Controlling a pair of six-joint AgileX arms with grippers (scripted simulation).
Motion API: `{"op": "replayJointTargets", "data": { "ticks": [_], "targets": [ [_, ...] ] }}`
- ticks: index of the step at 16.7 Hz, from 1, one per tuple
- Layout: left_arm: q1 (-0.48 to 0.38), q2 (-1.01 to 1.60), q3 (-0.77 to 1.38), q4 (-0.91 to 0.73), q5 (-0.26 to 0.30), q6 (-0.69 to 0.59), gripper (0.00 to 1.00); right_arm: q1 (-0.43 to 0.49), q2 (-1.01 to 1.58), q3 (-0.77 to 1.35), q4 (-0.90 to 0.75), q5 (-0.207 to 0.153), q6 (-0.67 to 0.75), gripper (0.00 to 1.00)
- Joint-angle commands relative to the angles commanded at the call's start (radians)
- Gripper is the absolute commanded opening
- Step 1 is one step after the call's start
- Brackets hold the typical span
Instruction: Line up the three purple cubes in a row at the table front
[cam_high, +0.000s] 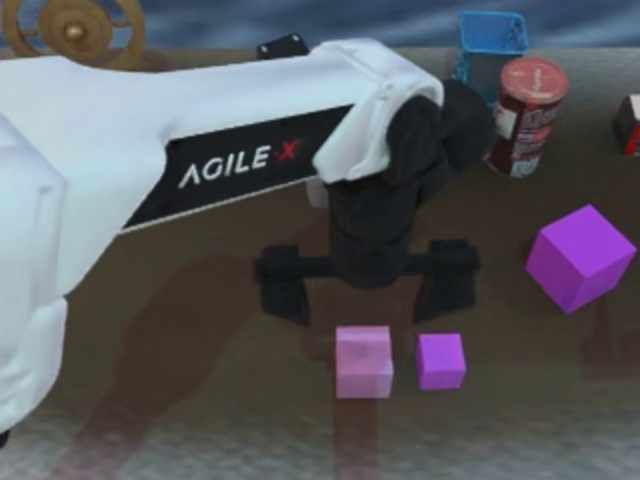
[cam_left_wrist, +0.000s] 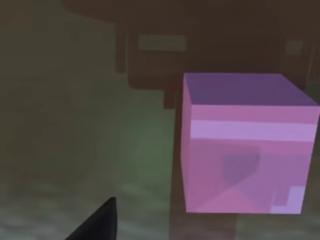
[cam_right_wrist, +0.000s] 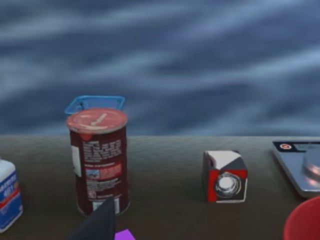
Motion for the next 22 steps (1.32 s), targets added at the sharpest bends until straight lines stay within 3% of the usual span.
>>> {"op": "replayJointTargets", "data": {
  "ticks": [5, 11, 17, 22],
  "targets": [
    [0.083, -0.155, -0.136, 0.091, -0.007, 0.019, 1.00, 0.019, 0.139, 0.137, -0.094, -0.003, -0.029, 1.00],
    [0.307, -0.667, -0.545, 0.344, -0.013, 0.124, 1.00, 0.061, 0.605, 0.522, -0.361, -0.002, -0.108, 1.00],
    [0.567, -1.314, -1.072, 0.663, -0.012, 0.352, 1.00, 0.111, 1.248, 0.969, -0.691, 0.001, -0.205, 1.00],
    [0.736, -1.732, -1.430, 0.905, -0.005, 0.588, 1.00, 0.149, 1.689, 1.298, -0.931, 0.002, -0.275, 1.00]
  ]
}}
